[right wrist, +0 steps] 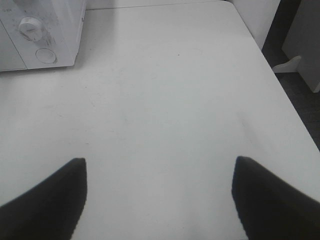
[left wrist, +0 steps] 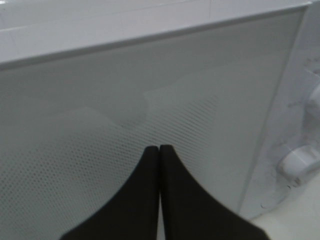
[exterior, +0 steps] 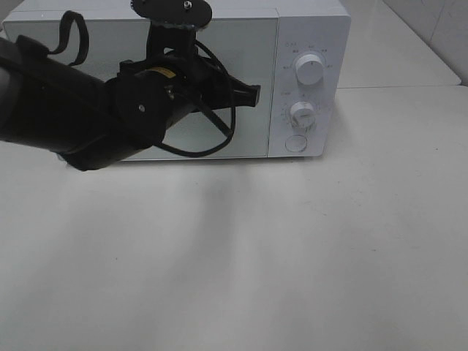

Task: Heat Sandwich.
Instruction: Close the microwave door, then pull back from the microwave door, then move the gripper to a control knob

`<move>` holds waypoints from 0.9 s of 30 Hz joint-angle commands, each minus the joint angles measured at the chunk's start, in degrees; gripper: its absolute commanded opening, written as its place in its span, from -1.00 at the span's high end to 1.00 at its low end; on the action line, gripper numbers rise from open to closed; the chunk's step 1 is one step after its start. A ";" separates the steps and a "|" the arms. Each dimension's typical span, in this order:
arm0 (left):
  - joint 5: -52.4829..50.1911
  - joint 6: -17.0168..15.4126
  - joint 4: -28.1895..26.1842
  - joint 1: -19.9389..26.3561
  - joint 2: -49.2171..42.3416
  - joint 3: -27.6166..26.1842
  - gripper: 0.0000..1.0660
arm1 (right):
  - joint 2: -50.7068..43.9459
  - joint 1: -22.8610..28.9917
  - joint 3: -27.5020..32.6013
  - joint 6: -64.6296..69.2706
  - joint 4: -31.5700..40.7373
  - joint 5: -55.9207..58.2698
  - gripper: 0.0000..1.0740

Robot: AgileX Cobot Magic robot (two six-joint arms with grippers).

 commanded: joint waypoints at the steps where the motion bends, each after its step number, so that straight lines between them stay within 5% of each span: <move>1: 1.95 -0.11 -0.23 -2.01 -2.58 2.98 1.00 | -1.55 -0.46 0.06 -0.46 -0.11 -0.46 -0.42; 5: 8.14 -0.11 0.29 -2.69 -4.81 6.42 0.99 | -1.55 -0.46 0.06 -0.46 -0.11 -0.46 -0.42; 8: 16.33 -0.11 0.40 -2.69 -6.53 7.91 0.77 | -1.55 -0.46 0.06 -0.46 -0.11 -0.46 -0.42; 11: 23.95 -0.11 0.46 -2.69 -7.96 8.54 0.01 | -1.55 -0.46 0.06 -0.46 -0.11 -0.46 -0.42; 12: 23.95 -0.11 0.46 -2.69 -7.96 8.54 0.01 | -1.55 -0.46 0.06 -0.46 -0.11 -0.46 -0.42; 13: 26.59 -0.11 0.46 -2.69 -8.77 8.65 -0.55 | -1.55 -0.46 0.06 -0.46 -0.11 -0.46 -0.42; 15: 26.99 -0.11 0.46 -2.69 -9.45 8.65 -0.96 | -1.55 -0.46 0.06 -0.46 -0.11 -0.46 -0.42; 27: 50.53 -2.12 13.46 1.03 -15.70 8.77 -0.93 | -1.55 -0.46 0.06 -0.46 -0.11 -0.46 -0.42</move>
